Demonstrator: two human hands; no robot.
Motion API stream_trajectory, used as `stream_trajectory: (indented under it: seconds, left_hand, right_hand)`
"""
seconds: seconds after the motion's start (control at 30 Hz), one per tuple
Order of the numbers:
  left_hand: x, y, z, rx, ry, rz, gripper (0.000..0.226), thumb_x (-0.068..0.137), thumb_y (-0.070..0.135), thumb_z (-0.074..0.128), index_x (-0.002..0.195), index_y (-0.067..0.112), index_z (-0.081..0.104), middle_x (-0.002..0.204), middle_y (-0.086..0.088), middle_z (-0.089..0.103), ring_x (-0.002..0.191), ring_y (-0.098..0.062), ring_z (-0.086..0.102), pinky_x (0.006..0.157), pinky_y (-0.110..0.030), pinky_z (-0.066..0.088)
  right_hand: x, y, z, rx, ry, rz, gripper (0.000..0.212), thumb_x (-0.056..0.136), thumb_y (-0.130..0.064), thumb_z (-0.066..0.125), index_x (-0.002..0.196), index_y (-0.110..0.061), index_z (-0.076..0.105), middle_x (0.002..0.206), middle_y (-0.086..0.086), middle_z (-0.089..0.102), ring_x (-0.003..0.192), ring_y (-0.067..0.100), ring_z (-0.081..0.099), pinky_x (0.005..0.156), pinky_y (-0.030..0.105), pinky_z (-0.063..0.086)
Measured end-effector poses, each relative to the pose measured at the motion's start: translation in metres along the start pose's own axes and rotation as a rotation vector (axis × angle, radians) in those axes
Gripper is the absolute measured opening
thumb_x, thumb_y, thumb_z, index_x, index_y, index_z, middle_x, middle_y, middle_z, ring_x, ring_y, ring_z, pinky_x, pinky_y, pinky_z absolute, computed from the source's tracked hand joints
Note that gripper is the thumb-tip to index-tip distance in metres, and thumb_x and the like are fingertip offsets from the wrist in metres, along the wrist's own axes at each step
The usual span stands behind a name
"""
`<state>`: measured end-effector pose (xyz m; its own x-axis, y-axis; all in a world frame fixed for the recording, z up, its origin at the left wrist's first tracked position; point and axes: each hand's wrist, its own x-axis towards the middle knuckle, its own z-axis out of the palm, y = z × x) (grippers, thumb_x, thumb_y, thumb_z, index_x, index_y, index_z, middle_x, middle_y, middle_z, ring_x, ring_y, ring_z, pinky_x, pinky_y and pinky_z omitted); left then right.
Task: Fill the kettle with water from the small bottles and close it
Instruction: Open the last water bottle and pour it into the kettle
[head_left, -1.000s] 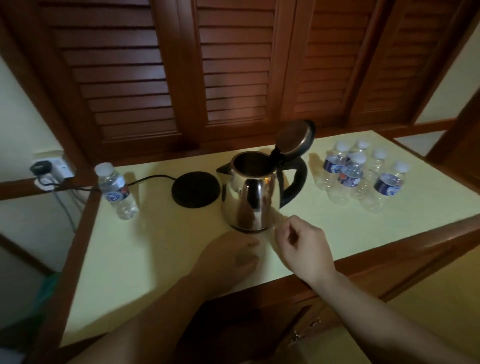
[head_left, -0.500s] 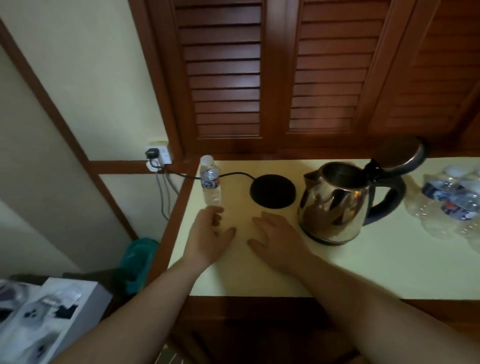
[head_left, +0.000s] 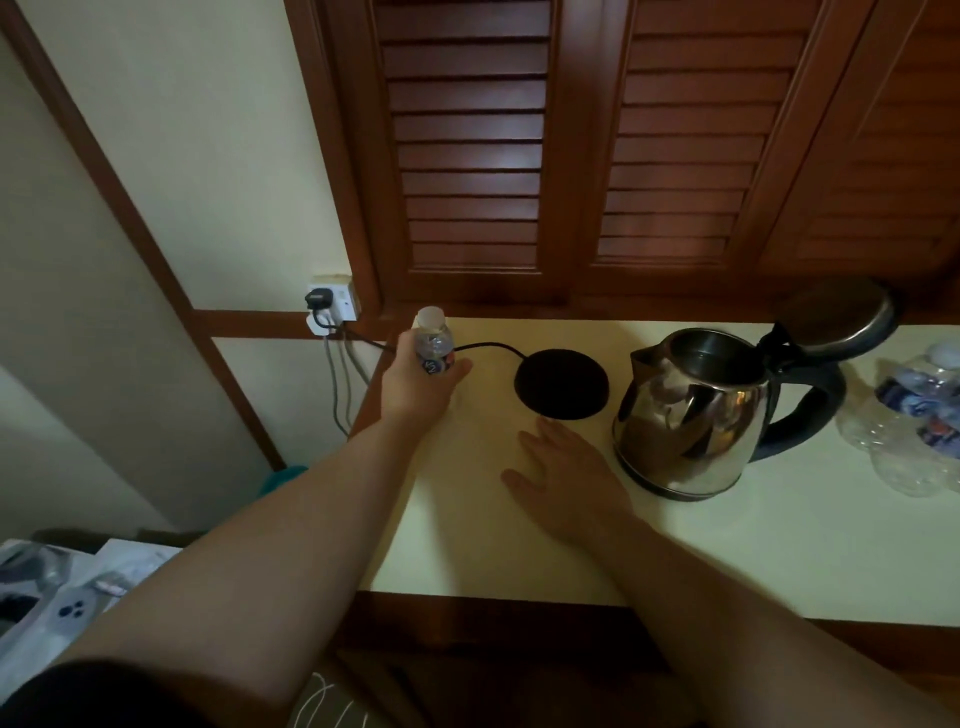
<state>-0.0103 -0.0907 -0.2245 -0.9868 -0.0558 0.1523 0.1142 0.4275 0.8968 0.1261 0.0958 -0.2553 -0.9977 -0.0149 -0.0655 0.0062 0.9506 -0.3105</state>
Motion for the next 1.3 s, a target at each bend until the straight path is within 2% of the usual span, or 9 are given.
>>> stream_trajectory:
  seconds: [0.13,0.23,0.33,0.47,0.7,0.83,1.1,1.2,1.3]
  left_hand:
    - [-0.027,0.002,-0.001,0.014,-0.032,0.038,0.050,0.080,0.043,0.085,0.120,0.033,0.056,0.105,0.015,0.066,0.096,-0.011,0.065,0.075,-0.027,0.049]
    - [-0.058,-0.004,-0.002,-0.038,-0.105,0.118,0.051,0.079,0.042,0.086,0.120,0.036,0.058,0.104,0.019,0.070,0.096,0.000,0.068,0.079,-0.024,0.054]
    - [-0.084,-0.012,0.002,-0.023,-0.161,0.185,0.056,0.077,0.046,0.087,0.124,0.039,0.057,0.110,0.019,0.072,0.099,0.003,0.068,0.085,-0.025,0.057]
    - [-0.104,-0.012,0.005,-0.043,-0.211,0.182,0.056,0.075,0.039,0.090,0.124,0.035,0.061,0.107,0.021,0.072,0.098,0.007,0.067,0.082,-0.011,0.053]
    - [-0.106,-0.006,0.000,-0.036,-0.271,0.197,0.059,0.076,0.035,0.090,0.125,0.043,0.058,0.110,0.021,0.071,0.099,0.007,0.067,0.082,-0.011,0.053]
    - [-0.104,-0.007,-0.002,-0.024,-0.303,0.198,0.053,0.078,0.037,0.088,0.125,0.035,0.063,0.108,0.022,0.072,0.097,0.005,0.068,0.082,-0.018,0.056]
    - [-0.104,-0.007,-0.002,-0.037,-0.338,0.180,0.051,0.079,0.038,0.087,0.124,0.037,0.062,0.105,0.018,0.074,0.090,0.000,0.071,0.081,-0.030,0.059]
    - [-0.105,-0.007,-0.002,-0.026,-0.339,0.174,0.050,0.080,0.038,0.086,0.123,0.038,0.060,0.104,0.020,0.073,0.092,0.005,0.068,0.080,-0.022,0.057]
    - [-0.105,-0.006,-0.002,-0.018,-0.336,0.166,0.052,0.079,0.039,0.086,0.124,0.040,0.061,0.105,0.022,0.072,0.091,0.006,0.068,0.080,-0.023,0.057]
  right_hand:
    - [0.001,0.005,0.003,0.082,0.029,-0.011,0.068,0.105,-0.061,0.040,0.163,-0.026,0.031,0.174,-0.003,0.016,0.160,0.014,0.009,0.126,0.031,0.008]
    - [0.003,0.005,0.004,0.395,0.187,0.032,0.061,0.103,-0.060,0.048,0.154,-0.027,0.045,0.156,-0.003,0.048,0.144,0.016,0.041,0.119,0.035,0.034]
    - [0.009,-0.006,-0.023,0.601,0.432,-0.041,0.052,0.100,-0.058,0.053,0.140,-0.025,0.058,0.115,-0.006,0.066,0.103,0.005,0.061,0.089,0.031,0.053]
    - [0.015,-0.033,-0.090,0.567,0.438,-0.254,0.043,0.093,-0.060,0.064,0.111,-0.022,0.071,0.080,-0.002,0.062,0.071,0.012,0.058,0.063,0.027,0.047]
    - [0.026,-0.054,-0.137,0.174,0.050,-0.374,0.040,0.087,-0.053,0.079,0.090,-0.014,0.071,0.081,0.001,0.065,0.073,0.016,0.061,0.061,0.034,0.049]
    - [0.032,-0.060,-0.149,-0.027,-0.068,-0.463,0.028,0.092,-0.043,0.076,0.099,-0.017,0.070,0.091,-0.004,0.065,0.080,0.012,0.060,0.070,0.037,0.055]
    - [0.035,-0.061,-0.168,-0.092,-0.198,-0.546,0.023,0.097,-0.029,0.072,0.119,-0.027,0.071,0.099,-0.022,0.052,0.086,-0.009,0.054,0.067,0.009,0.037]
    - [0.035,-0.065,-0.169,-0.118,-0.186,-0.486,0.044,0.090,-0.048,0.076,0.126,-0.023,0.066,0.102,-0.015,0.058,0.087,0.003,0.058,0.068,0.019,0.042]
    - [0.037,-0.070,-0.164,-0.229,-0.125,-0.420,0.053,0.090,-0.056,0.072,0.104,-0.005,0.072,0.096,0.015,0.070,0.080,0.034,0.064,0.061,0.033,0.042]
